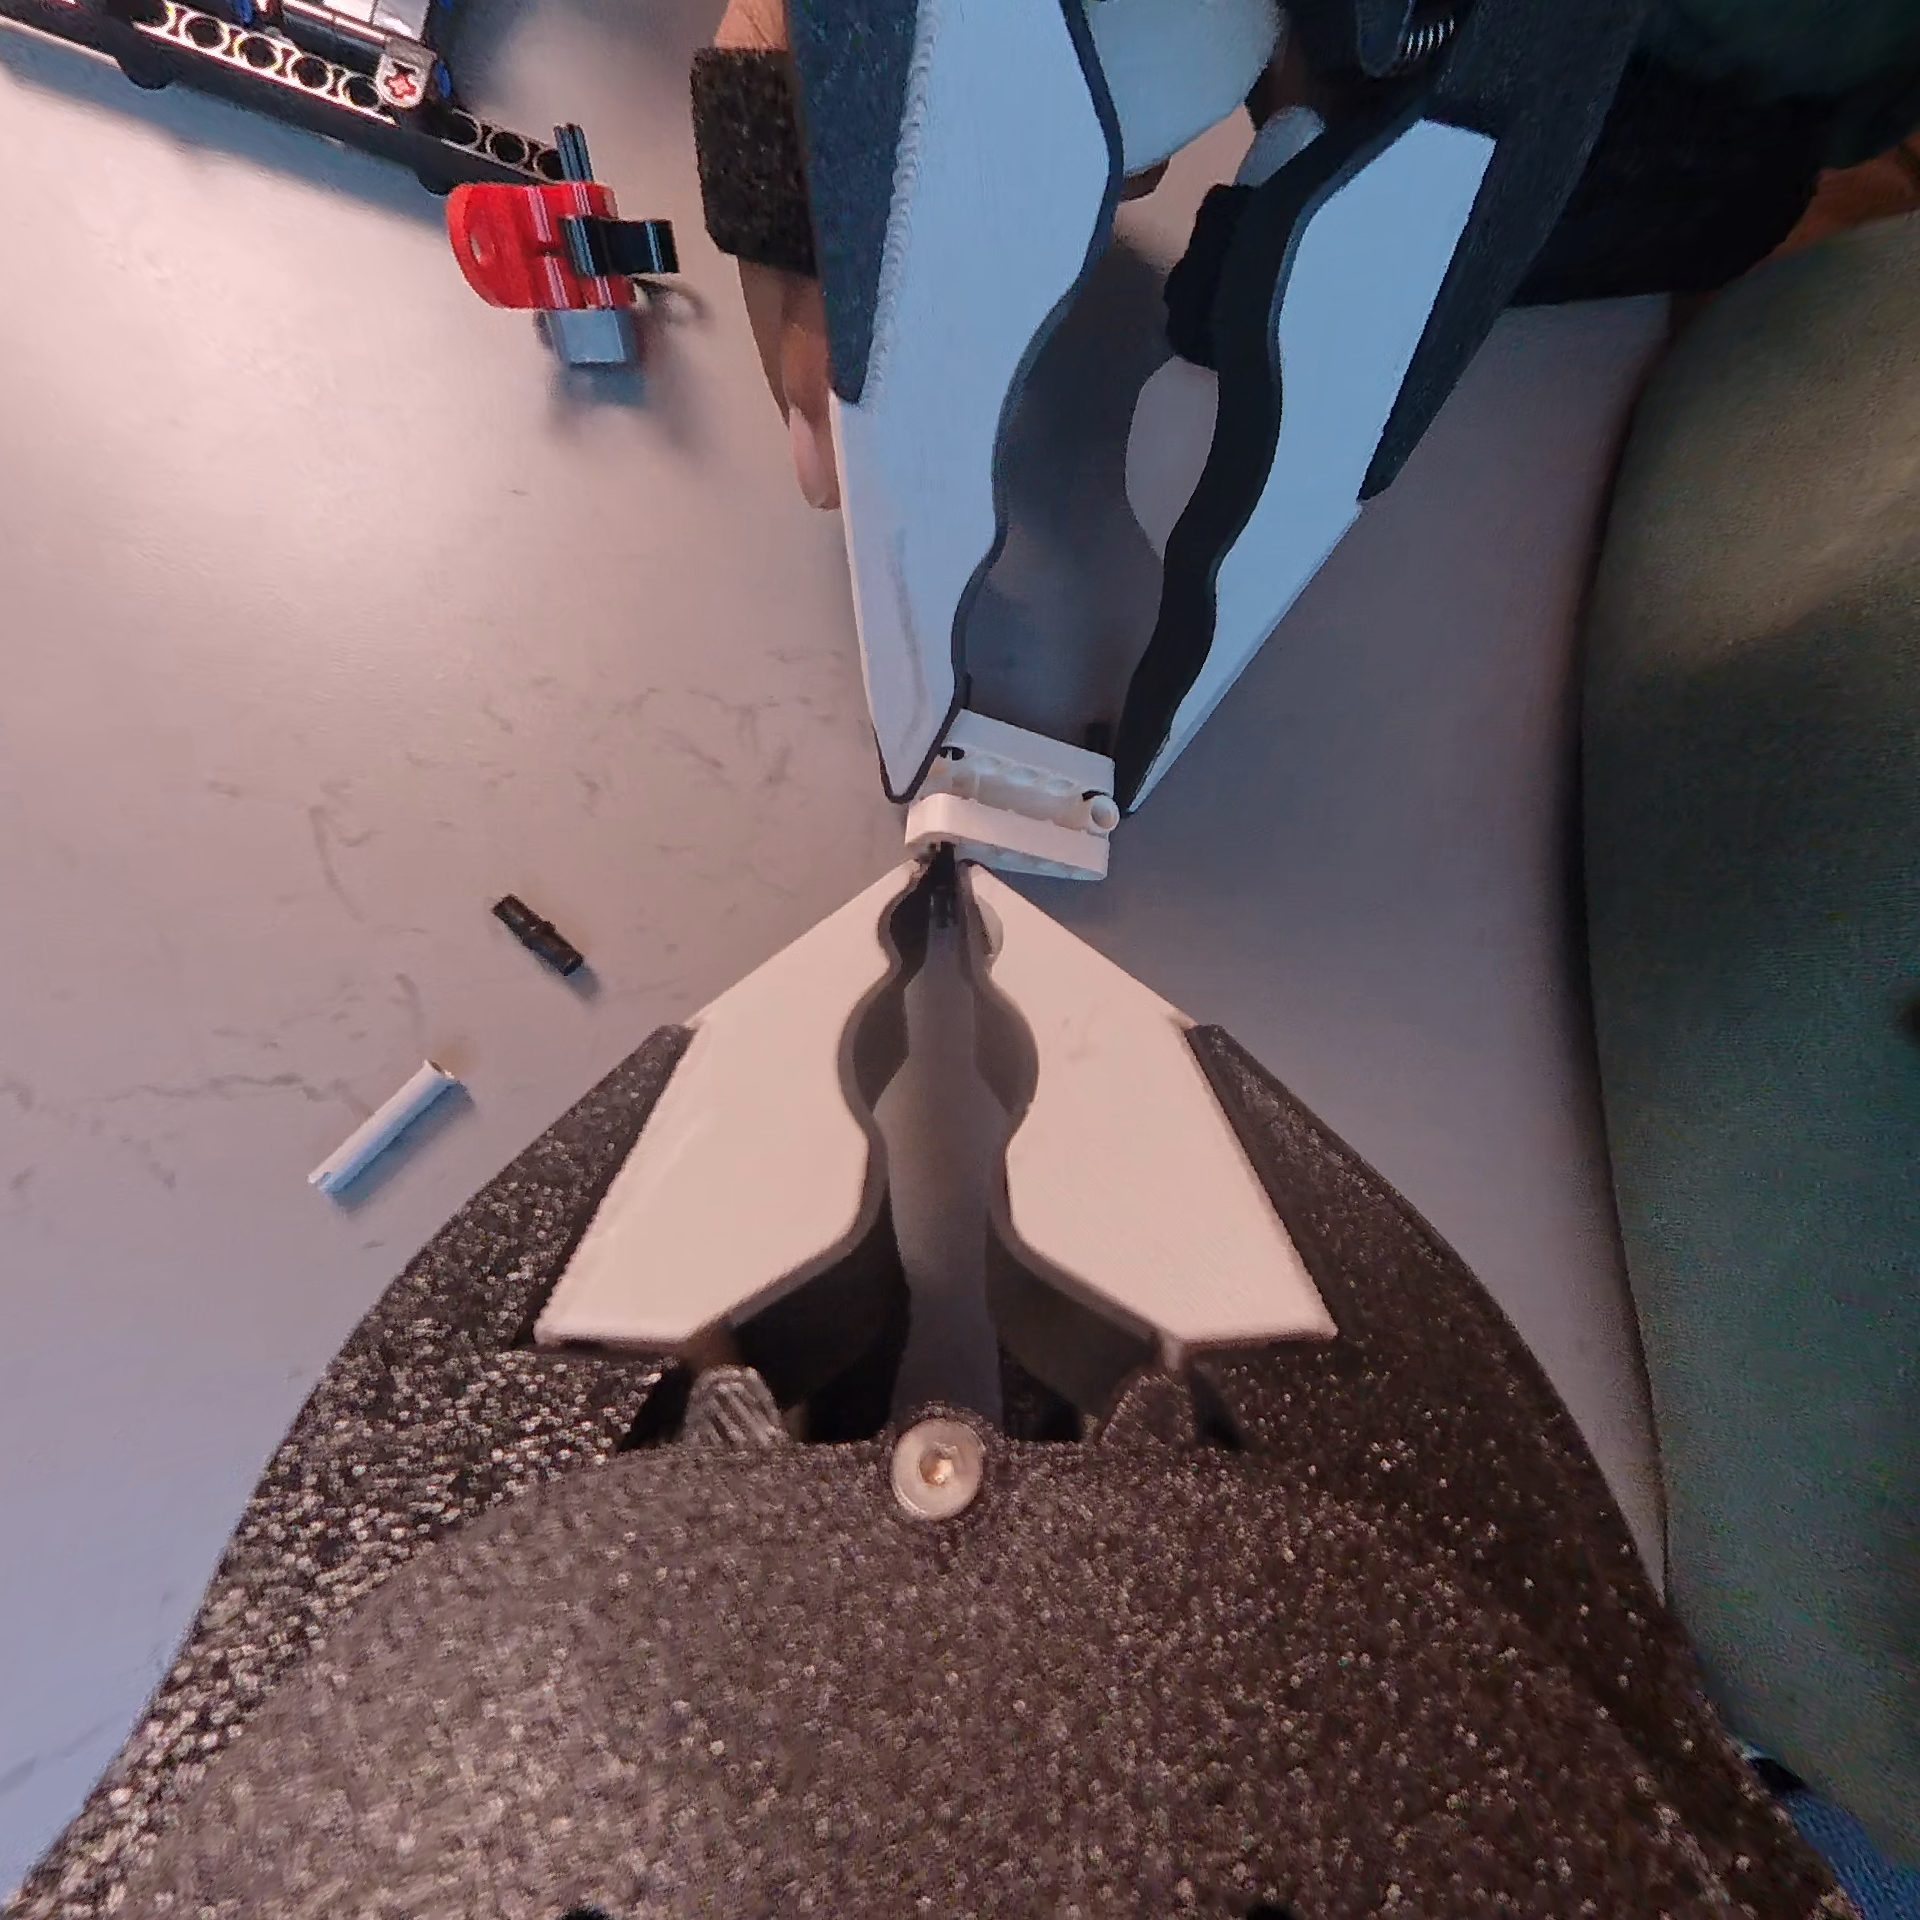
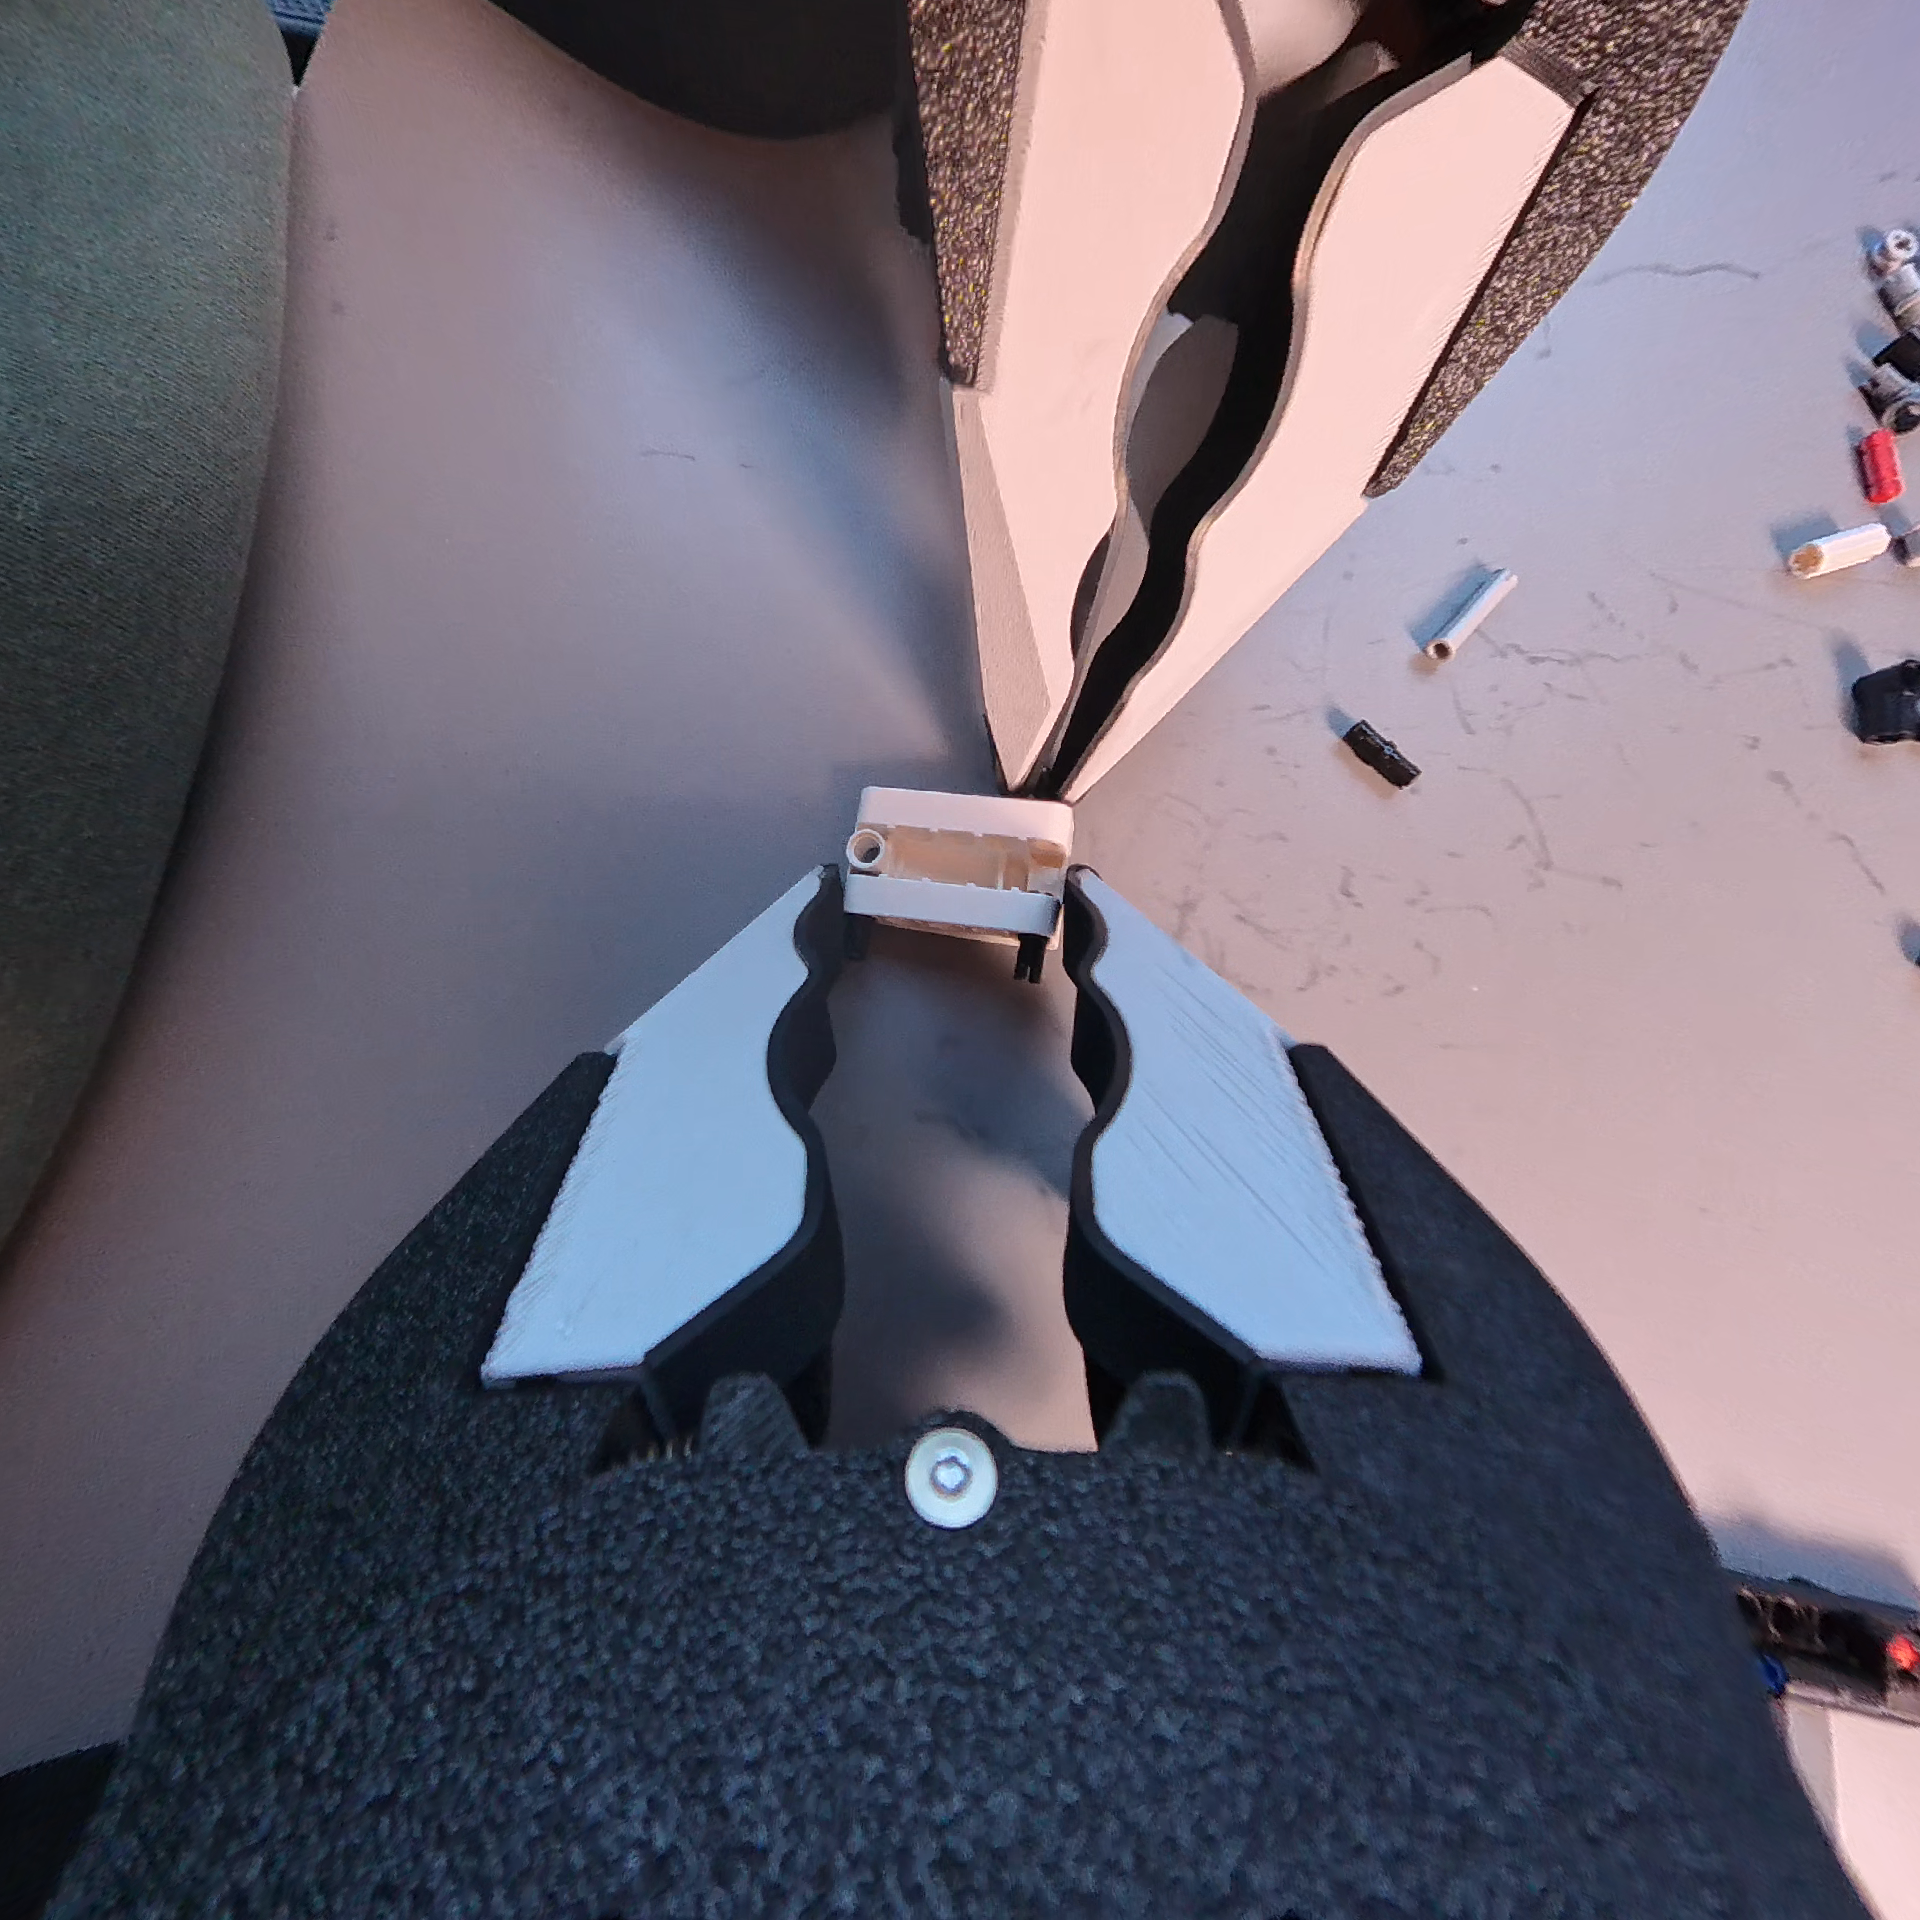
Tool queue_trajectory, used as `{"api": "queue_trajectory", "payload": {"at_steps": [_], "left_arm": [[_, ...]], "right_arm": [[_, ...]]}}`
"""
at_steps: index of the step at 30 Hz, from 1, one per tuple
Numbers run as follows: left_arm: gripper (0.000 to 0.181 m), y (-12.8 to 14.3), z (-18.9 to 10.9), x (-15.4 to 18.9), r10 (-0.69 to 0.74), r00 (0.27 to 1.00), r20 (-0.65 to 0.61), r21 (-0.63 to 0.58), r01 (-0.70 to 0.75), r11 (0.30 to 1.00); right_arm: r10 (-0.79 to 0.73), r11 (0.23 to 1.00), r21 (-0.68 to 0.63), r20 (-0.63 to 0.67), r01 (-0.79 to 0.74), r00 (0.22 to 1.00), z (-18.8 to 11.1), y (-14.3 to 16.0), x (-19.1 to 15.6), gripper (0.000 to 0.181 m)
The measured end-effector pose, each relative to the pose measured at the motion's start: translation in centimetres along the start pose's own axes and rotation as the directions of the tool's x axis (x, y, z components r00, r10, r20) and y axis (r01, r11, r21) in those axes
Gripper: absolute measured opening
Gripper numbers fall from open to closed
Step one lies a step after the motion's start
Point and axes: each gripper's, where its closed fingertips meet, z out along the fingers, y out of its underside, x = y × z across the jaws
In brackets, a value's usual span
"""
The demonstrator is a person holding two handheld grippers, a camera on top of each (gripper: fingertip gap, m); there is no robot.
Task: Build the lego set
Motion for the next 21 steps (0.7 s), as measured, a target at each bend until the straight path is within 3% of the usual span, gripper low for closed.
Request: {"api": "queue_trajectory", "payload": {"at_steps": [7, 15, 21], "left_arm": [[0.007, 0.34, 0.27, -0.08, 0.017, 1.0, 0.017, -0.011, -0.017, 1.0], [0.022, 0.73, -0.13, 0.41, 0.012, 1.0, 0.026, 0.008, -0.013, 1.0], [0.018, 0.98, -0.07, 0.44, 0.131, 0.989, 0.071, 0.011, -0.132, 0.991]], "right_arm": [[0.009, 1.0, -0.007, -0.026, -0.009, 1.0, -0.37, 0.44, 0.5, 0.046], [0.018, 1.0, -0.006, -0.029, -0.018, 0.999, -0.66, 0.75, 0.49, 0.048], [0.015, 1.0, 0.001, -0.022, -0.015, 1.0, -0.61, 0.71, 0.34, 0.048]]}}
